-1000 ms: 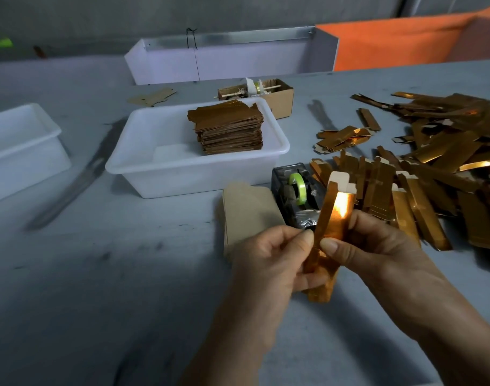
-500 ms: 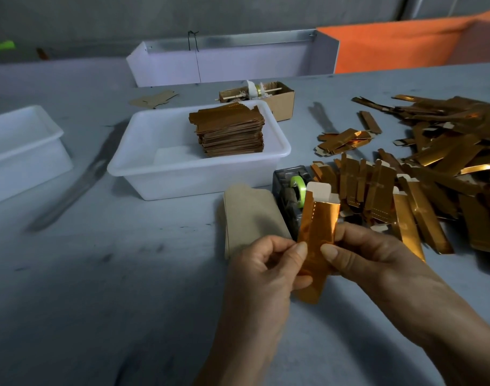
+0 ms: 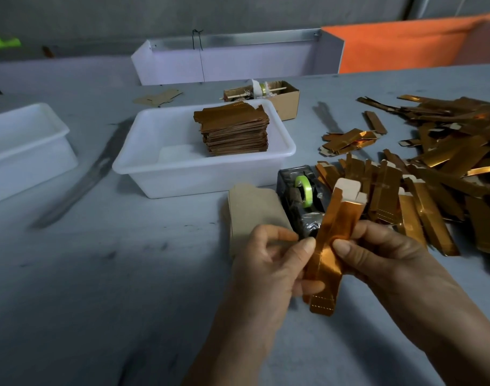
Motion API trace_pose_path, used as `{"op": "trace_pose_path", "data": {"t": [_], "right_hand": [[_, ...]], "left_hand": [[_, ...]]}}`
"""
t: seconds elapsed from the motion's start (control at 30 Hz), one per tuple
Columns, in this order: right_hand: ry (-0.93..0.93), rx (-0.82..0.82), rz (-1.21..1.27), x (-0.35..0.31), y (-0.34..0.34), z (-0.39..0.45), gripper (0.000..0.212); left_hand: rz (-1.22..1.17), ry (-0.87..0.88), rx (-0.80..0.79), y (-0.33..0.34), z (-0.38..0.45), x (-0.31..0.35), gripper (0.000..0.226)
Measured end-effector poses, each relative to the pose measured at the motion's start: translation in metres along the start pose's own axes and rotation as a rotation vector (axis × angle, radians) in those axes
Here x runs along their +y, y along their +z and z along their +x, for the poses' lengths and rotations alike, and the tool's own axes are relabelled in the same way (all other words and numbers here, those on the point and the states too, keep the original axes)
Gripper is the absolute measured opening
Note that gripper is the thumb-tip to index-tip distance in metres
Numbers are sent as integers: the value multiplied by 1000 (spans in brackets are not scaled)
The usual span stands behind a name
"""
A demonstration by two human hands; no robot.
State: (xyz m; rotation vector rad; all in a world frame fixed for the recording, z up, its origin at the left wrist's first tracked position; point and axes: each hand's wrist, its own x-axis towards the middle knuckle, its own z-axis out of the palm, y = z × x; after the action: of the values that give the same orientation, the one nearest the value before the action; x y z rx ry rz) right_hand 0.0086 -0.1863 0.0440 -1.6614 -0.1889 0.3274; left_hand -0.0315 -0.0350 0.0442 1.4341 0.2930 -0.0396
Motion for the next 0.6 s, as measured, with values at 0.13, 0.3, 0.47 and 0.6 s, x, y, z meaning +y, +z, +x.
{"op": "trace_pose_path", "data": {"t": [0.13,0.3,0.47,0.6], "right_hand": [[23,50,-24,2,0,0,16],[6,113,-21,2,1,0,16],[-6,129,-55,3,2,1,22],[-19,142,-63,-1,2,5,21]], "left_hand": [[264,209,103,10,-3,-2,10],[332,313,152,14,-3,-4,8],[294,229,124,13,3,-1,13],[429,185,-3,14,2,-2,46]]}}
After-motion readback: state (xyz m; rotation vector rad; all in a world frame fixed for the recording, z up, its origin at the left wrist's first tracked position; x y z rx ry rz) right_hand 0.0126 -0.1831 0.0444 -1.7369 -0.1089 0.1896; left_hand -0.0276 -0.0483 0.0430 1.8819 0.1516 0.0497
